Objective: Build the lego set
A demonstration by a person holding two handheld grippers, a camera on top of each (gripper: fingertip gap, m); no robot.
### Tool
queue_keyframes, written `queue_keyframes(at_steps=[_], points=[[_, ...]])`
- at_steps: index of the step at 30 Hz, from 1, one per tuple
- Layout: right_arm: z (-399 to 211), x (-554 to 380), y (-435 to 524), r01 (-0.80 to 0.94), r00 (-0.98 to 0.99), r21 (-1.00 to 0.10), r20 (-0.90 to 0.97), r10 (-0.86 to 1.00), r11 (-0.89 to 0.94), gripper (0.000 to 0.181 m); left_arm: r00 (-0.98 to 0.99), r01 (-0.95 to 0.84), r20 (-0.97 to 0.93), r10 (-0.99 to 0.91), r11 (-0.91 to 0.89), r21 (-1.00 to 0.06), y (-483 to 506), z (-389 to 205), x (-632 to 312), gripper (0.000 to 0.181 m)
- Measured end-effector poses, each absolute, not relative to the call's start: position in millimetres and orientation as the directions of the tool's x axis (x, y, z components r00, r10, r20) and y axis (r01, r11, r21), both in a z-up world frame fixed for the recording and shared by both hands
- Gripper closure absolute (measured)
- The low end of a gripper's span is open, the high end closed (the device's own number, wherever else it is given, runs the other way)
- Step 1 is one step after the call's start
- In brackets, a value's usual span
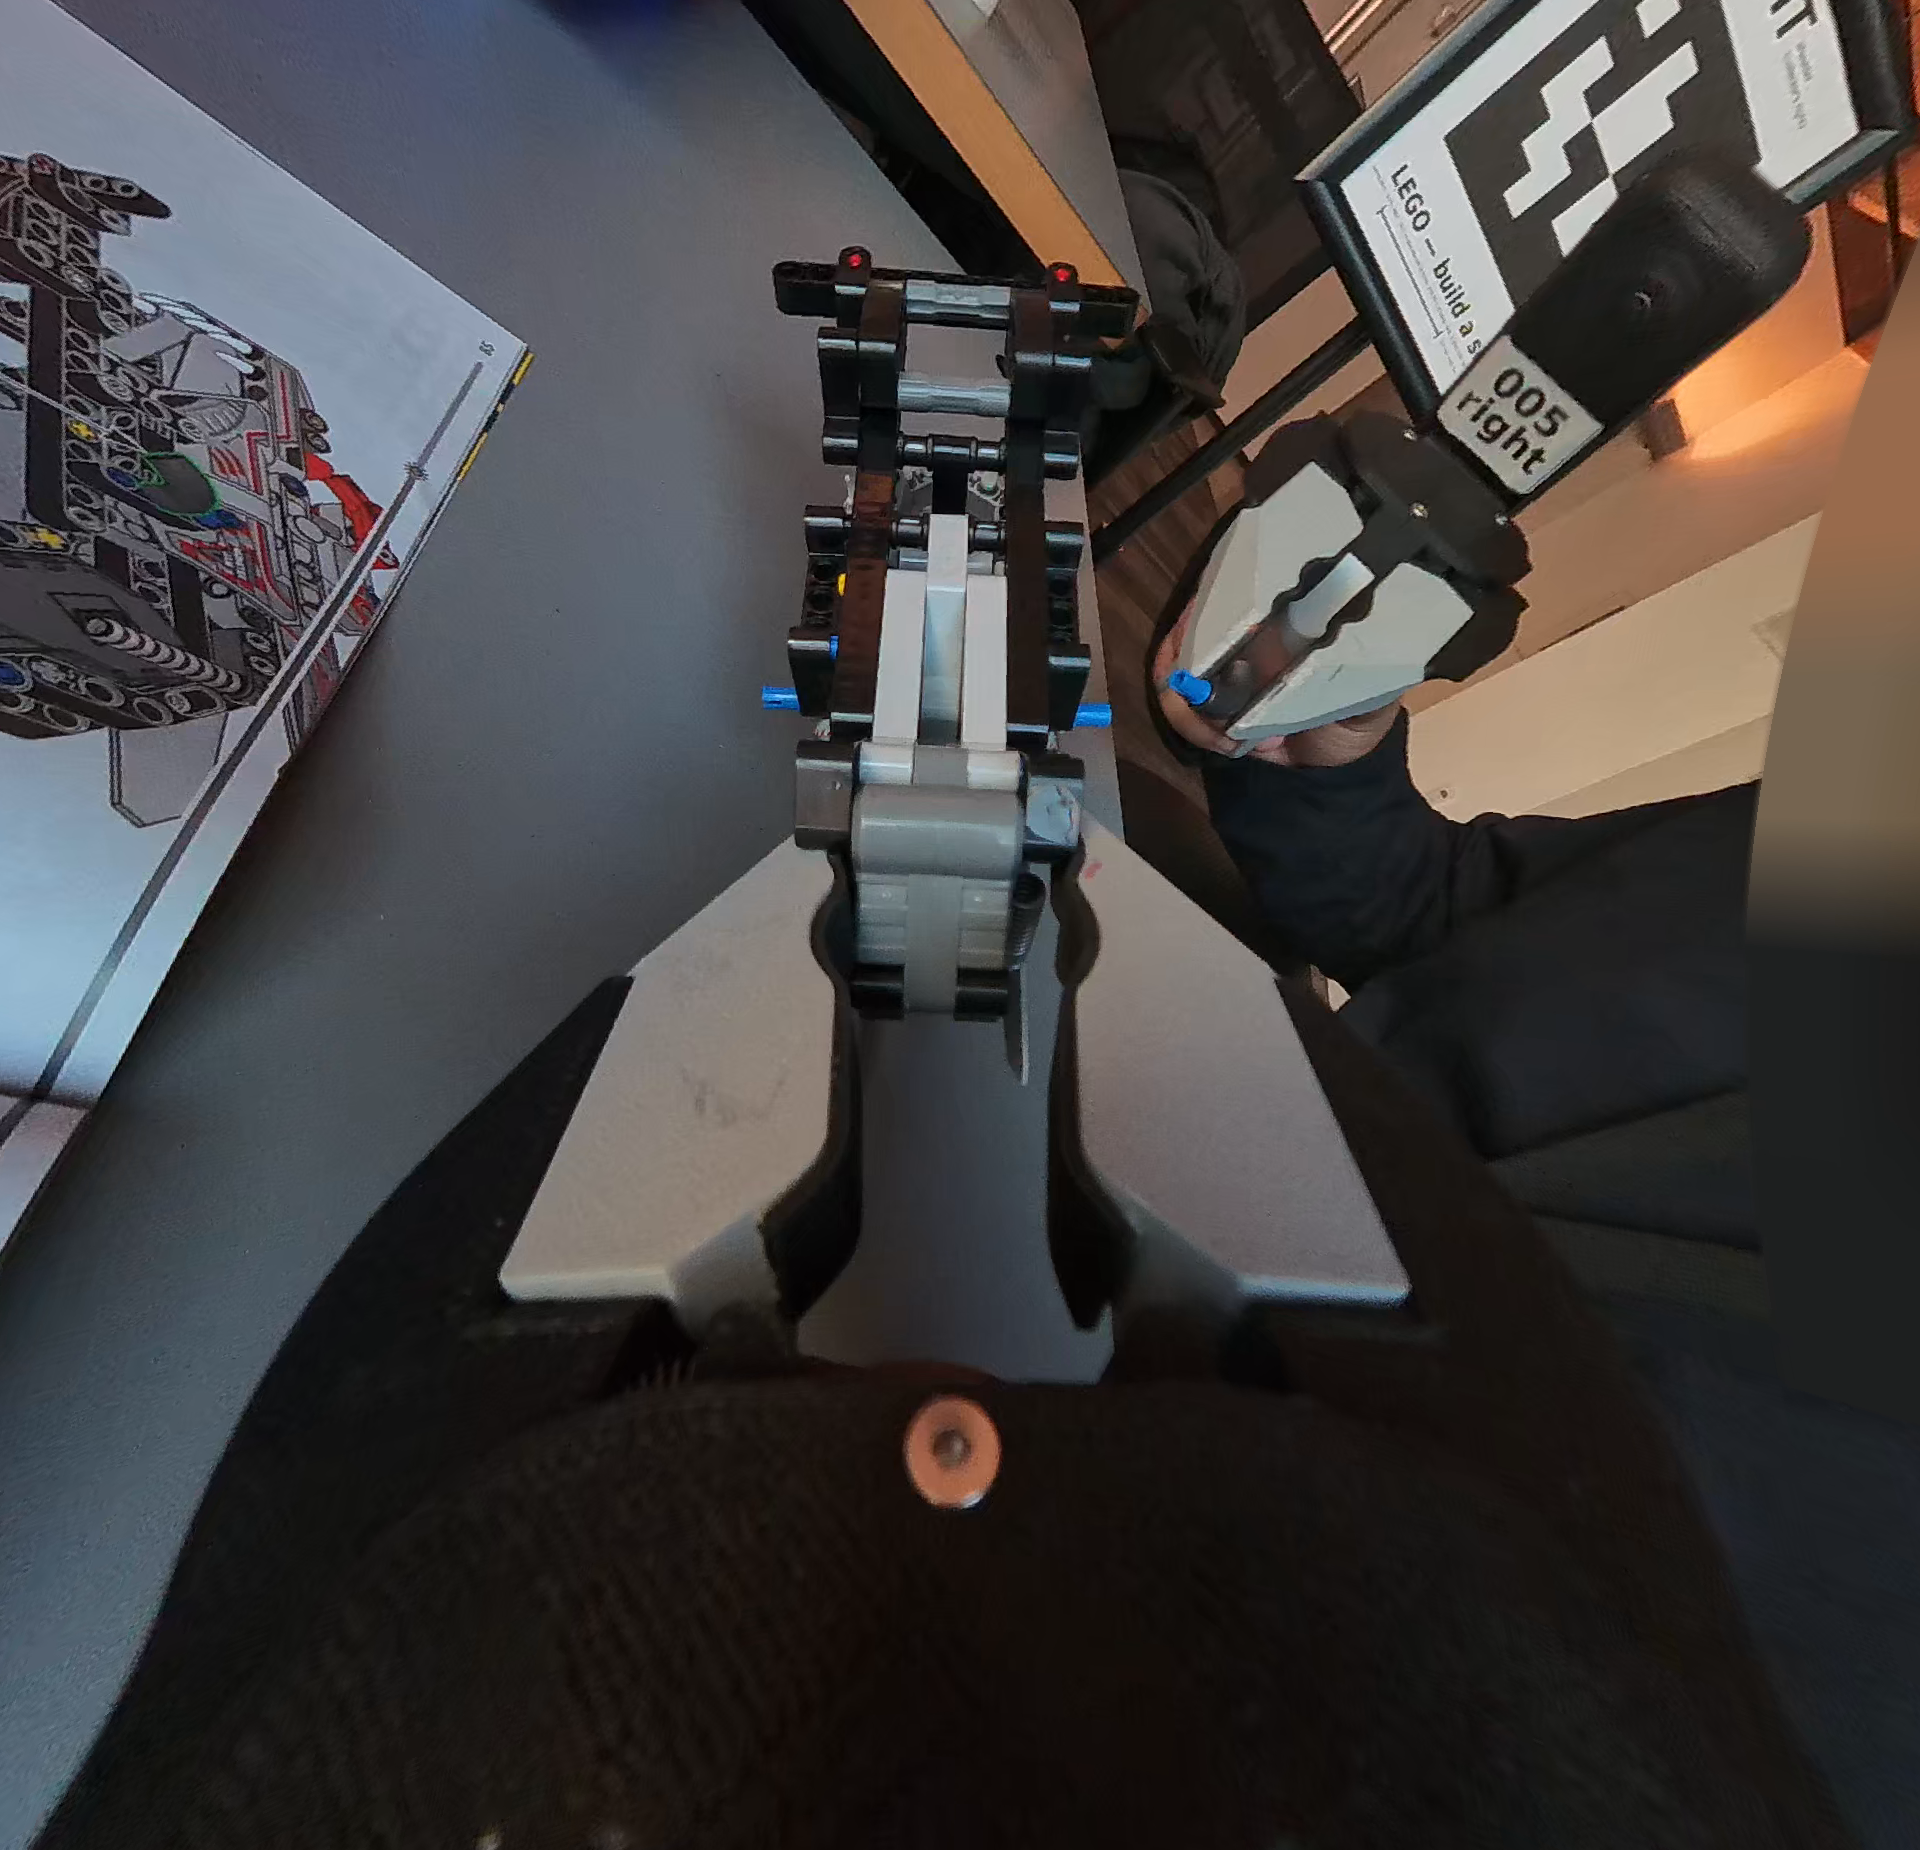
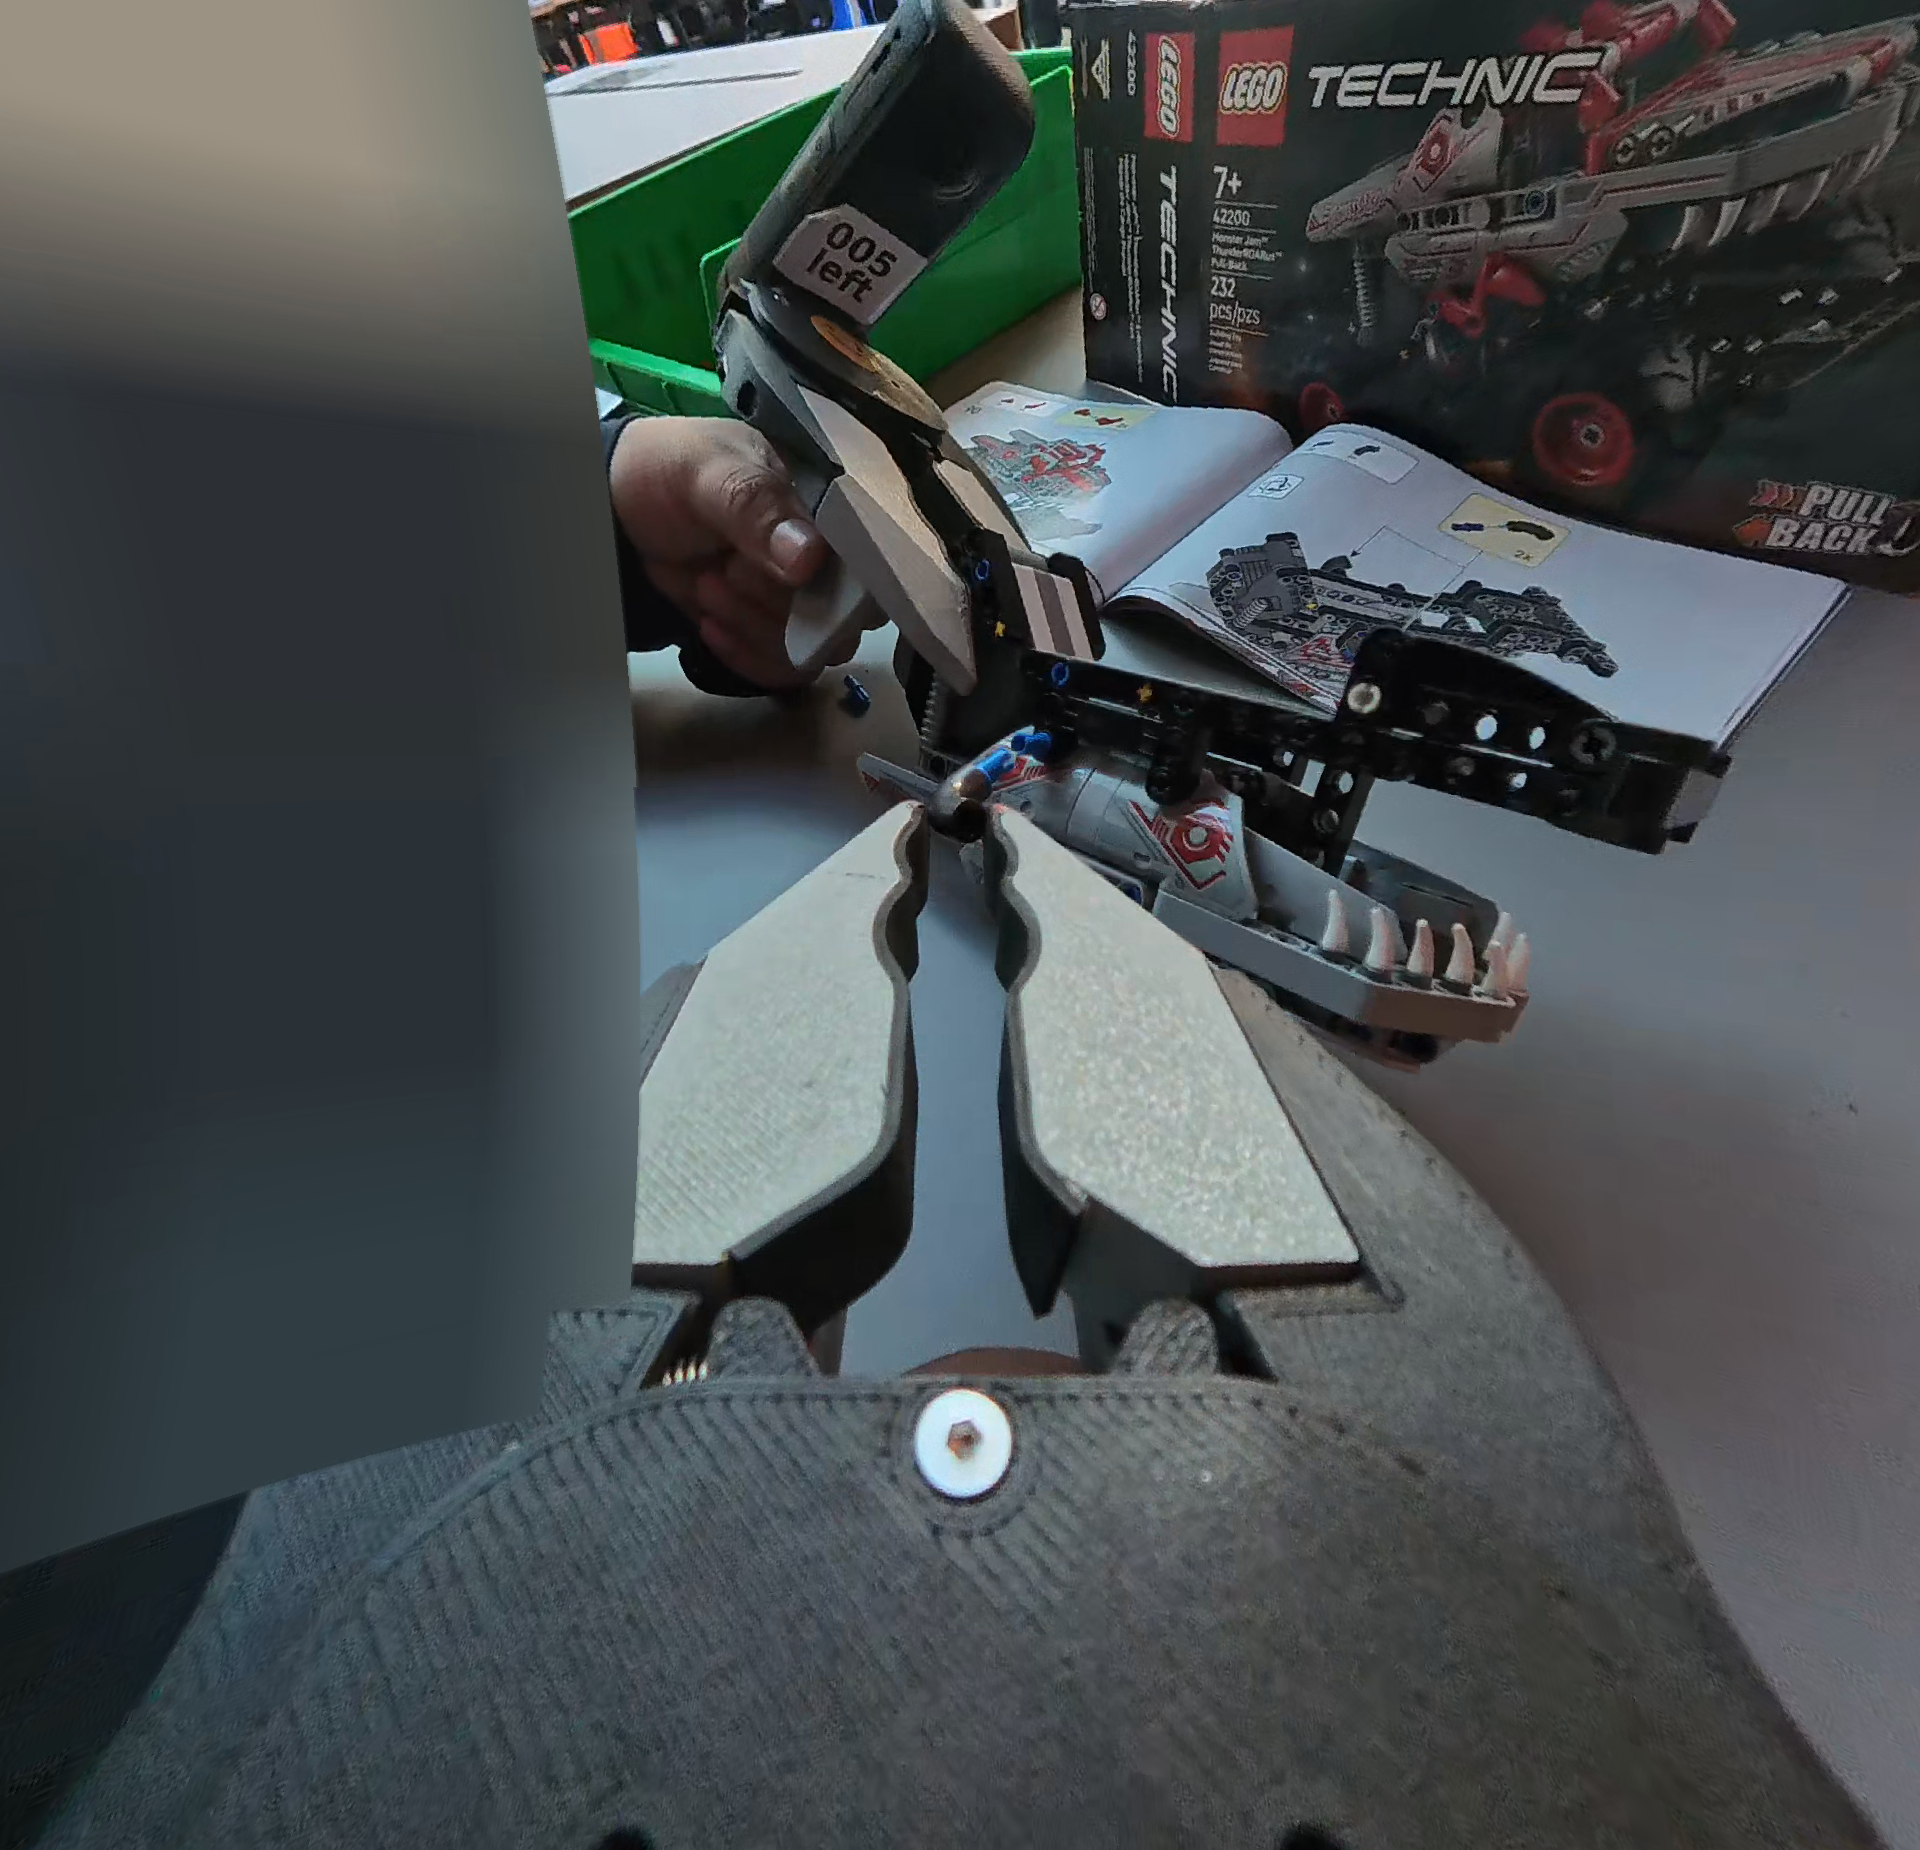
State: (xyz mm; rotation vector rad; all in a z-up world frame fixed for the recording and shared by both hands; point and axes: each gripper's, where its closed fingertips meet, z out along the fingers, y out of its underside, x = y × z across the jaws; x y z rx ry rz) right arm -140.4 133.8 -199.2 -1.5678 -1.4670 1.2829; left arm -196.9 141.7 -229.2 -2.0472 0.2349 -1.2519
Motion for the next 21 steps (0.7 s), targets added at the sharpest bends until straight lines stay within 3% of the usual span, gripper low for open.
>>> queue_keyframes(at_steps=[1,13,21], points=[[-198,-142,134,0.357,-0.093,-0.914,-0.24,0.966,-0.192,0.174,0.519,0.198,0.697,-0.494,-0.724,-0.661,141,-229,-196,0.148],[-216,-142,121,0.459,-0.069,-0.864,-0.265,0.962,-0.205,0.174,0.705,0.014,0.409,-0.58,-0.565,-0.825,127,-228,-178,0.148],[-220,-133,120,0.447,-0.044,-0.867,-0.267,0.963,-0.22,0.174,0.727,-0.034,0.335,-0.599,-0.52,-0.854,122,-229,-175,0.147]])
